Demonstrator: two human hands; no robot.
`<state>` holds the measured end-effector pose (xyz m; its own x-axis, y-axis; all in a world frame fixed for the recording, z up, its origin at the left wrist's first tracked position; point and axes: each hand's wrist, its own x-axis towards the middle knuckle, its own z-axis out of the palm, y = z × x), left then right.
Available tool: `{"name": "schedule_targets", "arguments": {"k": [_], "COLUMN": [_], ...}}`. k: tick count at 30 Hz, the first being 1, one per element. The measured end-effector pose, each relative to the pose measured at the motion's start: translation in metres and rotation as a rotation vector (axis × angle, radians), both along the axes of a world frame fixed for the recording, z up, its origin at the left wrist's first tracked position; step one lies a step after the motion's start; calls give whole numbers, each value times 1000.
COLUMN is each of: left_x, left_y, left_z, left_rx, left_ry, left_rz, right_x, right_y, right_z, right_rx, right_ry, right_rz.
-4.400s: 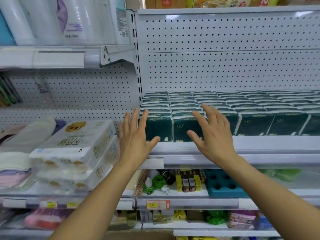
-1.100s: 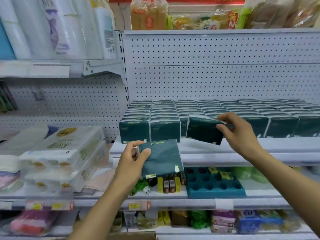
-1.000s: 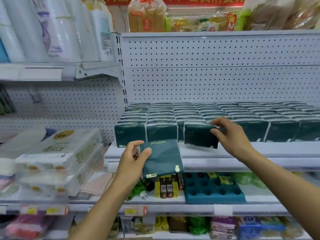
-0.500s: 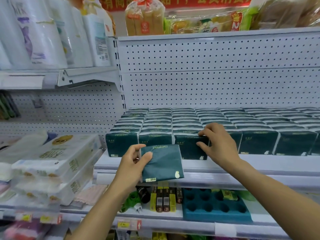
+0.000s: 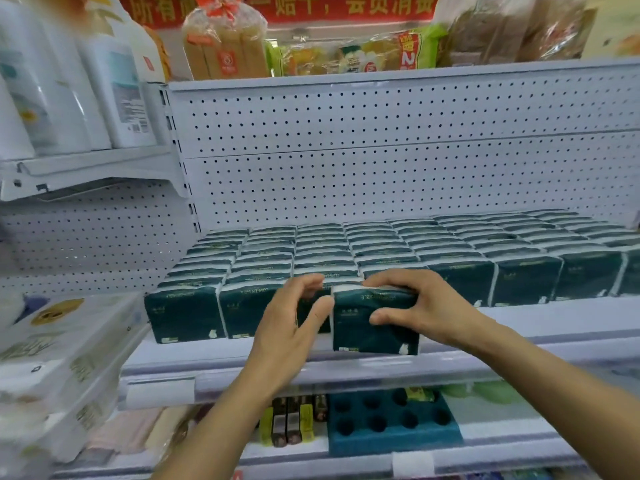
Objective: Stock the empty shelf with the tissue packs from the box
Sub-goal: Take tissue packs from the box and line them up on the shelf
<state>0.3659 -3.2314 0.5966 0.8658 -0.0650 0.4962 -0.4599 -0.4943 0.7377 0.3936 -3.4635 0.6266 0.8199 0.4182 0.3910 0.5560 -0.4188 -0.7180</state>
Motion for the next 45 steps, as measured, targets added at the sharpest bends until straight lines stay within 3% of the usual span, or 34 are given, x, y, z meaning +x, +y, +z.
{"name": "schedule_targets", "arguments": {"k": [5,9,12,15,18,29,40,45], "left_x": [30,50,58,61,61,63,57,15], "left_y": [-5,-9,-11,-13,-16,-18,-15,5], "left_z": [-8,-17,-15,-11,-9,-12,-10,-19], "left_rx": [517,915,1056,1080,1088,1032,991,779], "left_ry": [-314,-315,-265,-228,-166,-208,-273,-443], "left_rz": [226,290,313,344,333,327,338,332], "right_x": [12,26,38,51,58,74,52,2], "right_y": [-54,-65,-59,-54,-49,-44,-39,-5], "right_z": [-9,-27,-37,-48,-59,-59,-45,-41], "right_rx": [-60,-176,-315,-365,-357,-388,-619,-433], "right_ry": [-79,-158,-398,-633,-711,-639,-524,-667], "right_rz": [-212,-284,-309,-379,-400,-383,-480,-554]}}
